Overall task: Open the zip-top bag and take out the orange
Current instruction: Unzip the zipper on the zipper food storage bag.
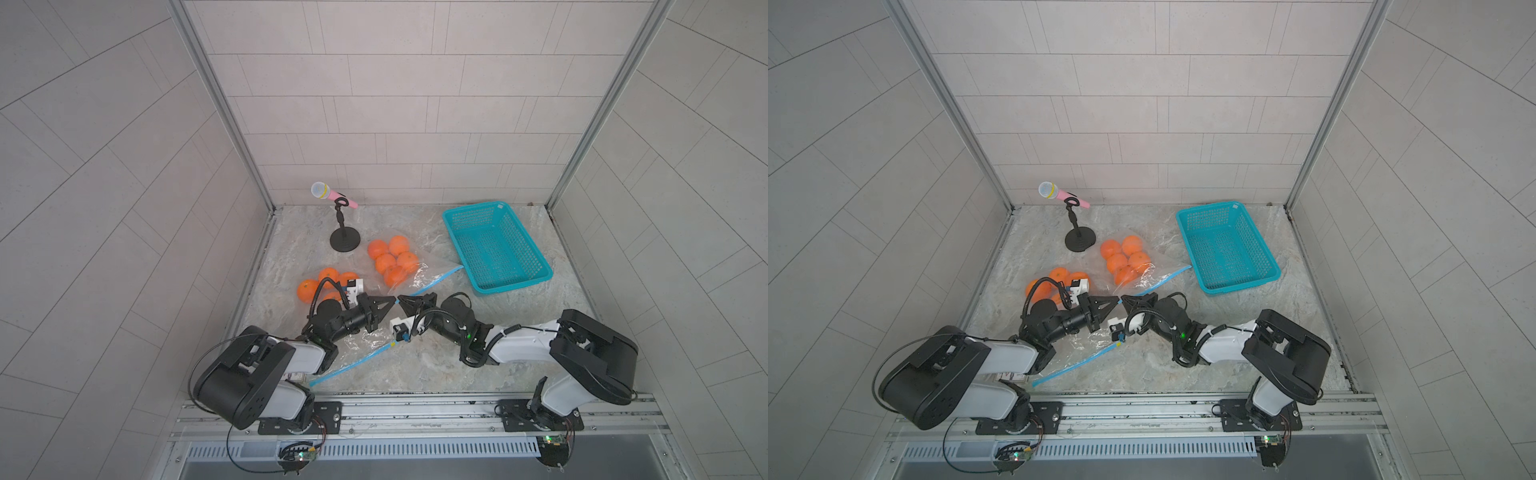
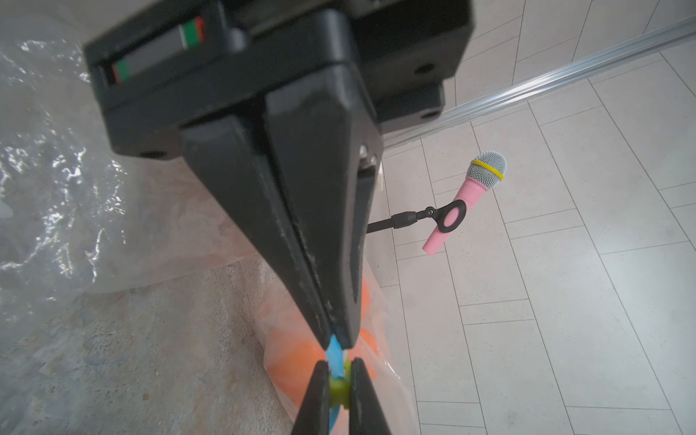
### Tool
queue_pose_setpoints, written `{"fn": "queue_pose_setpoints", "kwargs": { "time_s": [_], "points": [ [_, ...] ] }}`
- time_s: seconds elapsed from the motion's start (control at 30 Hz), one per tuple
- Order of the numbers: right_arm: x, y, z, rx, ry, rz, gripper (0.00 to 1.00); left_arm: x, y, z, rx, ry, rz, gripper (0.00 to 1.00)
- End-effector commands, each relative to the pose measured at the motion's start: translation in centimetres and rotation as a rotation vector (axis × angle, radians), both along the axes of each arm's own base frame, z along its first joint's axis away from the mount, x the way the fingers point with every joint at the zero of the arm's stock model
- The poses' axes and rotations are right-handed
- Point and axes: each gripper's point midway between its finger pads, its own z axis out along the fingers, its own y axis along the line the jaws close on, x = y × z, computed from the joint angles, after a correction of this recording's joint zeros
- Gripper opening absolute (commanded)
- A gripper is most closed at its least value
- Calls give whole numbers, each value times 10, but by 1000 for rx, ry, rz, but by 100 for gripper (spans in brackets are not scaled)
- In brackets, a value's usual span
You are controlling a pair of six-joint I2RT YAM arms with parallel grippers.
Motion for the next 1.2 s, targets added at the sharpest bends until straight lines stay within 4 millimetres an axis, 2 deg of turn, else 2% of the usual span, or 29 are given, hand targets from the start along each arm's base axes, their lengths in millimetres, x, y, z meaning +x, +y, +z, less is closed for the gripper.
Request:
{"fn": "queue_pose_setpoints", "kwargs": {
  "time_s": [0.0,0.23,0.5,0.67,0.8,0.97,1.0,1.03,1.17],
  "points": [
    [13,-16,-10,11,33,-63,0,-10,-4,17,-50,-28,-57,0],
    [23,-24,-15,-3,38,-100,0,-10,-1,19,-66,-8,-72,0],
    [46,-43,-24,-28,63,-181,0,-14,-3,37,-109,-14,-116,0],
    [55,-48,-26,-68,27,-202,0,-15,-1,30,-102,6,-121,0],
    [72,-62,-28,-90,59,-242,0,-17,3,27,-100,17,-120,0],
    [82,-73,-31,-134,81,-259,0,-22,6,45,-131,-25,-121,0],
    [82,-76,-37,-154,100,-260,0,-22,6,49,-134,-29,-127,0],
    [88,-73,-29,-158,90,-259,0,-21,5,49,-130,-27,-131,0],
    [94,-80,-33,-194,108,-265,0,-19,6,47,-124,-14,-138,0]
  ]
}}
